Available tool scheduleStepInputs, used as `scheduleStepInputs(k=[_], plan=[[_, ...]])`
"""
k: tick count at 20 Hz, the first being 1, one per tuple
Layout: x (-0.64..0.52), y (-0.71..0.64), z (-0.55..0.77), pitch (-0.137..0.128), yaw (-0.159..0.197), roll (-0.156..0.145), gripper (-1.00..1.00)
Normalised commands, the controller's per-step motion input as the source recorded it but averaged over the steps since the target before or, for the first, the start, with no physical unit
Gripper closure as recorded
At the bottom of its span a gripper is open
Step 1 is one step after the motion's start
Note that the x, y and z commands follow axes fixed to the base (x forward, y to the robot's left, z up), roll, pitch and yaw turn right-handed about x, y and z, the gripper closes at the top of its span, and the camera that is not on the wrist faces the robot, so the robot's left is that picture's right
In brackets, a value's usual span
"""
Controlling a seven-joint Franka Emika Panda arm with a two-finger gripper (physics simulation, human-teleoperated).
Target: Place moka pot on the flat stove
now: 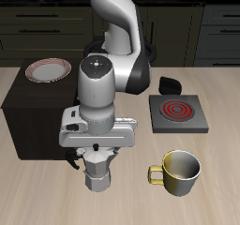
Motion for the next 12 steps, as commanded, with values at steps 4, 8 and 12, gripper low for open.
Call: scheduleStepInputs(k=[4,8,12], plan=[[0.00,-0.09,-0.12,0.012,-0.011,-0.009,1.00],[-0.02,-0.03,-0.02,0.000,-0.006,-0.002,1.00],[-0.12,-0.03,0.17,-0.034,-0.008,-0.008,1.00]])
